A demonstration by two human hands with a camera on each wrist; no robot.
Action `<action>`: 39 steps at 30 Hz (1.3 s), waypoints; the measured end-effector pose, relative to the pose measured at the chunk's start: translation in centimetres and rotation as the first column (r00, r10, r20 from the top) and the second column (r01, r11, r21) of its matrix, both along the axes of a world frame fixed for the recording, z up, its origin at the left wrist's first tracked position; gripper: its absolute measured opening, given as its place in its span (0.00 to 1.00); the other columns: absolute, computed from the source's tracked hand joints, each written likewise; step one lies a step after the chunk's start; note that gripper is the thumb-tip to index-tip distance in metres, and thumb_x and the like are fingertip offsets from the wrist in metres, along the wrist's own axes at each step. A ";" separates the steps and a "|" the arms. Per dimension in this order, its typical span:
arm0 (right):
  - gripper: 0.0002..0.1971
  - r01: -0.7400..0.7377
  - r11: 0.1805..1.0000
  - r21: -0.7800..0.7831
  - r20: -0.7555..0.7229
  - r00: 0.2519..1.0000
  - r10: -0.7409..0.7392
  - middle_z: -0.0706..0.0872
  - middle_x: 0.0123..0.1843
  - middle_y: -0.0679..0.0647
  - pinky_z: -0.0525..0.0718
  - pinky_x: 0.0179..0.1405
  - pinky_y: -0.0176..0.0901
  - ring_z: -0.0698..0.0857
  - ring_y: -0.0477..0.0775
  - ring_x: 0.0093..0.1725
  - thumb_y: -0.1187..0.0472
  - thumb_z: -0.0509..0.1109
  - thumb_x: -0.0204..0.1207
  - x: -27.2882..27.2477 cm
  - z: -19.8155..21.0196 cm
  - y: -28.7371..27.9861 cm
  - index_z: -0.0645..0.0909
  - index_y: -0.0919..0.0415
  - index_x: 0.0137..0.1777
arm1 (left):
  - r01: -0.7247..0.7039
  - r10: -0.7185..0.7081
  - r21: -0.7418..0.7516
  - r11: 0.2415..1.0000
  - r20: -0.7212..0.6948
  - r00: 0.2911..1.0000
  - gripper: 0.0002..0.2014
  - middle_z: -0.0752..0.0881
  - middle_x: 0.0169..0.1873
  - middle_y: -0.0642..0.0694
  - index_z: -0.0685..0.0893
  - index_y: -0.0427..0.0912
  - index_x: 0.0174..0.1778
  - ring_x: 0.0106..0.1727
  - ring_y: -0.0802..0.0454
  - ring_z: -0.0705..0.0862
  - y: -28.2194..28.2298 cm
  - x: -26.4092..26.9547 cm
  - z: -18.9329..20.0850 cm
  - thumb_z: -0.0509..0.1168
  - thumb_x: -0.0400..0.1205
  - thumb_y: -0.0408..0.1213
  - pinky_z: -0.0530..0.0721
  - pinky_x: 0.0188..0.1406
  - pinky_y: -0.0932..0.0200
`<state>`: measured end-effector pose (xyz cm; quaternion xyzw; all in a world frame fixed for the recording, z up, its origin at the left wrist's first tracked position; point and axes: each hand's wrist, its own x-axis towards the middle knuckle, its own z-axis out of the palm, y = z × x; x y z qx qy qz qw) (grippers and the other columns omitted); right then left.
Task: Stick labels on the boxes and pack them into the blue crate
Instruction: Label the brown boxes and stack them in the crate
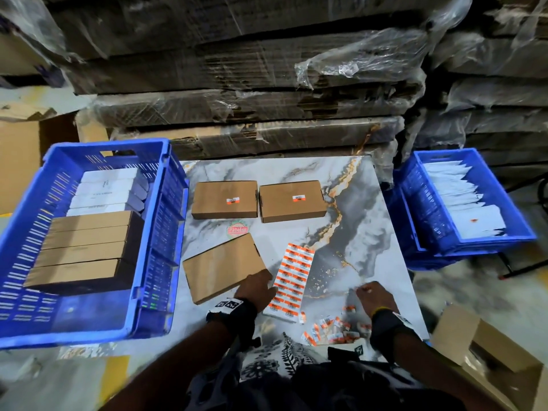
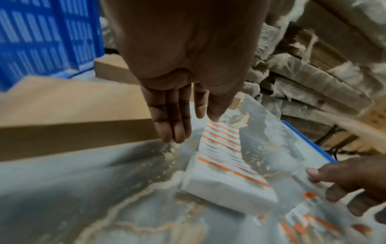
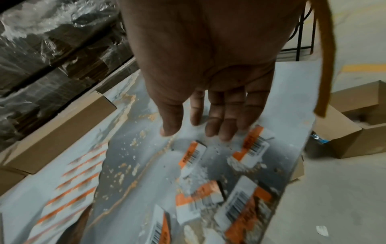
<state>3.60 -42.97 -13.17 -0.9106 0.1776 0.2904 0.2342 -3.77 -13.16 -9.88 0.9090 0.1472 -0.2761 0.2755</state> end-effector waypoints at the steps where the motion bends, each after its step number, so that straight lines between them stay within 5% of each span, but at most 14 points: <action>1: 0.09 0.008 1.000 0.017 0.055 0.998 -0.009 0.87 0.59 0.62 0.80 0.56 0.49 0.84 0.65 0.60 0.49 0.67 0.79 0.1 0.6 0.8 0.81 0.52 0.53 | -0.006 0.006 -0.022 1.000 -0.022 1.000 0.24 0.78 0.72 0.40 0.71 0.42 0.76 0.72 0.42 0.77 -0.4 -0.2 -0.3 0.63 0.85 0.46 0.75 0.66 0.55; 4: 0.08 -0.102 0.980 0.169 0.026 0.995 0.099 0.86 0.52 0.55 0.82 0.50 0.45 0.85 0.61 0.53 0.49 0.67 0.79 -0.5 1.6 4.7 0.79 0.49 0.54 | -0.041 0.034 -0.072 0.997 -0.090 0.995 0.26 0.78 0.73 0.40 0.69 0.42 0.76 0.72 0.44 0.77 -0.8 -0.5 -0.8 0.65 0.84 0.44 0.75 0.66 0.55; 6: 0.17 -0.182 0.934 0.306 -0.079 0.973 0.216 0.83 0.51 0.51 0.79 0.45 0.41 0.85 0.57 0.50 0.47 0.72 0.76 -1.6 1.3 7.6 0.76 0.49 0.61 | -0.078 0.066 -0.100 0.992 -0.115 0.991 0.29 0.77 0.74 0.41 0.68 0.43 0.78 0.74 0.44 0.76 -0.6 -0.5 -1.3 0.68 0.82 0.43 0.73 0.68 0.57; 10: 0.27 -0.109 0.840 0.532 -0.206 0.945 0.253 0.91 0.52 0.53 0.90 0.46 0.52 0.91 0.56 0.47 0.55 0.80 0.69 -3.0 -1.7 10.8 0.76 0.56 0.67 | -0.146 0.125 -0.182 0.972 -0.122 0.985 0.30 0.80 0.70 0.42 0.72 0.45 0.75 0.69 0.45 0.79 0.0 -0.8 -1.3 0.72 0.77 0.37 0.74 0.59 0.62; 12: 0.31 -0.068 0.794 0.604 -0.181 0.959 0.220 0.90 0.56 0.51 0.87 0.59 0.59 0.90 0.53 0.54 0.58 0.83 0.63 -2.8 -4.1 10.7 0.79 0.58 0.67 | -0.139 0.124 -0.243 0.960 -0.075 0.989 0.26 0.84 0.62 0.43 0.77 0.46 0.69 0.61 0.45 0.83 0.2 -0.7 -1.1 0.72 0.74 0.32 0.75 0.50 0.63; 15: 0.23 0.007 0.761 0.649 -0.077 0.995 0.056 0.88 0.57 0.49 0.84 0.64 0.57 0.87 0.53 0.57 0.70 0.80 0.66 -2.1 0.5 11.6 0.79 0.56 0.60 | -0.181 0.200 -0.427 0.886 -0.001 0.980 0.22 0.86 0.48 0.48 0.81 0.52 0.57 0.49 0.45 0.86 0.5 -0.1 -0.7 0.70 0.67 0.31 0.84 0.50 0.51; 20: 0.18 0.091 0.607 0.790 0.049 0.977 -0.210 0.88 0.52 0.60 0.87 0.38 0.36 0.87 0.56 0.48 0.79 0.74 0.70 0.6 5.7 12.0 0.82 0.61 0.56 | -0.222 0.383 -0.679 0.700 0.095 0.919 0.25 0.89 0.48 0.45 0.80 0.48 0.62 0.46 0.55 0.87 0.5 2.1 3.0 0.70 0.75 0.17 0.84 0.48 0.60; 24: 0.13 -0.019 0.615 0.788 0.166 0.969 -0.184 0.90 0.50 0.57 0.88 0.51 0.51 0.88 0.63 0.52 0.70 0.78 0.69 2.1 7.5 12.3 0.86 0.51 0.46 | -0.228 0.509 -0.751 0.619 0.162 0.846 0.24 0.90 0.50 0.40 0.81 0.43 0.65 0.42 0.58 0.87 0.5 3.5 5.4 0.66 0.76 0.16 0.82 0.39 0.68; 26: 0.14 -0.153 0.708 0.689 0.337 0.933 -0.127 0.85 0.56 0.55 0.84 0.59 0.49 0.84 0.58 0.58 0.66 0.79 0.69 2.5 8.0 12.4 0.86 0.46 0.49 | -0.217 0.555 -0.781 0.586 0.191 0.810 0.23 0.89 0.49 0.34 0.81 0.42 0.66 0.44 0.54 0.87 0.2 3.9 6.4 0.66 0.77 0.17 0.84 0.42 0.64; 28: 0.17 -0.336 0.819 0.465 0.577 0.817 0.008 0.78 0.61 0.53 0.76 0.65 0.41 0.77 0.49 0.62 0.63 0.80 0.69 2.5 8.8 12.6 0.85 0.46 0.55 | -0.183 0.569 -0.787 0.589 0.242 0.786 0.22 0.86 0.42 0.29 0.82 0.47 0.65 0.44 0.48 0.84 -0.1 4.3 6.9 0.68 0.78 0.22 0.82 0.47 0.55; 31: 0.18 -0.551 0.802 0.230 0.767 0.611 0.199 0.79 0.62 0.51 0.79 0.63 0.44 0.78 0.50 0.62 0.58 0.81 0.68 2.6 10.0 13.1 0.87 0.48 0.58 | -0.134 0.557 -0.778 0.613 0.306 0.772 0.22 0.84 0.38 0.28 0.83 0.53 0.64 0.44 0.45 0.84 -0.4 4.4 7.7 0.70 0.76 0.29 0.83 0.52 0.45; 34: 0.17 -0.598 0.737 0.314 0.736 0.644 0.210 0.87 0.56 0.49 0.84 0.59 0.53 0.84 0.51 0.58 0.56 0.79 0.70 2.8 10.5 13.5 0.87 0.50 0.60 | -0.117 0.551 -0.766 0.632 0.338 0.763 0.21 0.87 0.43 0.26 0.83 0.52 0.64 0.46 0.46 0.87 -0.6 4.6 8.2 0.68 0.78 0.28 0.84 0.57 0.43; 37: 0.16 -0.566 0.721 0.400 0.683 0.708 0.177 0.90 0.56 0.48 0.85 0.58 0.55 0.86 0.49 0.57 0.57 0.79 0.71 3.1 11.0 13.7 0.88 0.50 0.60 | -0.105 0.535 -0.758 0.644 0.348 0.770 0.20 0.89 0.39 0.37 0.82 0.51 0.65 0.46 0.44 0.88 -0.6 4.7 8.7 0.67 0.81 0.26 0.84 0.57 0.45; 39: 0.15 -0.582 0.721 0.376 0.701 0.687 0.190 0.90 0.55 0.48 0.86 0.57 0.54 0.87 0.49 0.55 0.57 0.78 0.72 3.3 11.0 13.8 0.89 0.50 0.59 | -0.084 0.512 -0.760 0.644 0.347 0.786 0.22 0.89 0.38 0.44 0.81 0.50 0.68 0.46 0.47 0.87 -0.5 4.7 8.9 0.66 0.81 0.24 0.84 0.56 0.47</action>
